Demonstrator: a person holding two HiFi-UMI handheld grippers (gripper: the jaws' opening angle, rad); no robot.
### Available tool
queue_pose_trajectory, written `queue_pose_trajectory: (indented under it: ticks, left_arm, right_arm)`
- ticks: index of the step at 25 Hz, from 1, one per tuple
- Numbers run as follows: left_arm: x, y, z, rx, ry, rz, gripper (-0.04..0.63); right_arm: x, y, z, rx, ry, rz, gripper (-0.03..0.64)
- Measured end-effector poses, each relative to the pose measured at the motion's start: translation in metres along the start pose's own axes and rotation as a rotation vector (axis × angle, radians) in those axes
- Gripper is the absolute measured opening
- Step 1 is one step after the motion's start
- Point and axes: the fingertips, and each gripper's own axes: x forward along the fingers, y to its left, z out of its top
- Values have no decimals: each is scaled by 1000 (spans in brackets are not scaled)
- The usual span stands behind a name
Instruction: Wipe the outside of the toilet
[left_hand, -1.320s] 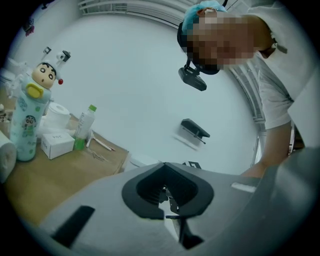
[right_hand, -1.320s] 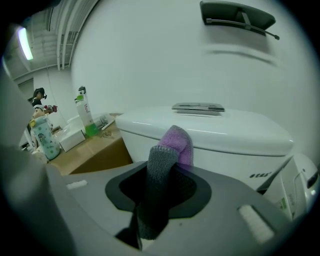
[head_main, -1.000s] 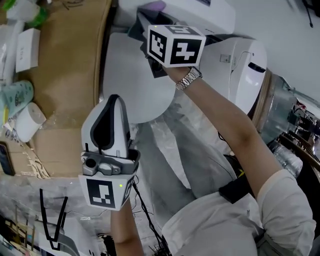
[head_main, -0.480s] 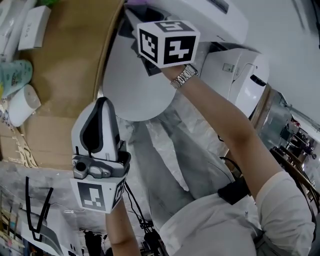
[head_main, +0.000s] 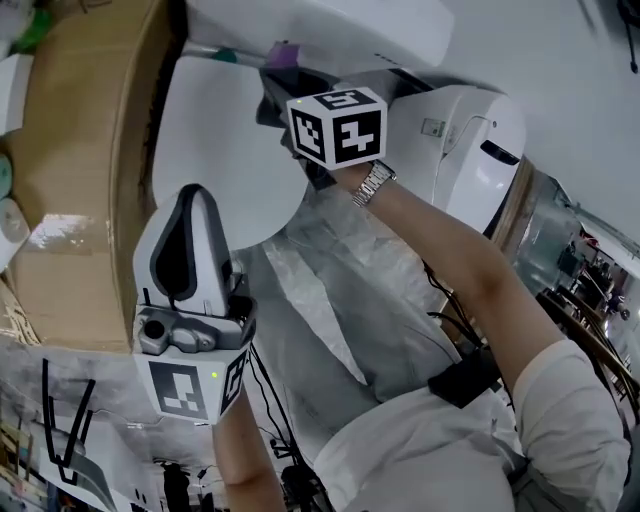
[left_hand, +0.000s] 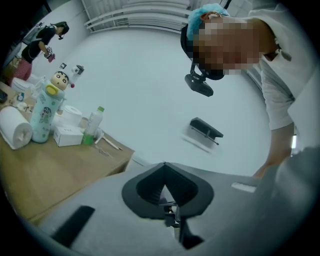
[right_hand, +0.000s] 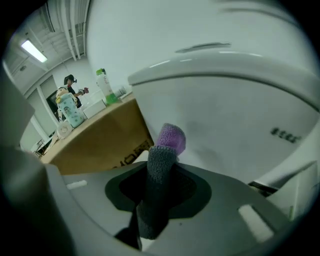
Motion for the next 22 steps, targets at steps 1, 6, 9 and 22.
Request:
queue_pose_trajectory:
  ticks: [1, 6, 9, 22]
  left_arm:
    - [5, -8, -6, -4, 3, -4, 5]
    - [31, -52, -28, -6, 44, -58, 5]
    - [42, -74, -37, -3, 65, -96, 5]
    - [43, -51, -29, 5, 99, -134, 5]
  right_arm:
    - [-7, -17, -10, 14, 15, -16, 106]
    - [-43, -87, -50, 117, 53, -101, 106]
    - [-63, -119, -64, 201, 50, -156, 106]
    - [-47, -128, -36, 312, 12, -232, 106]
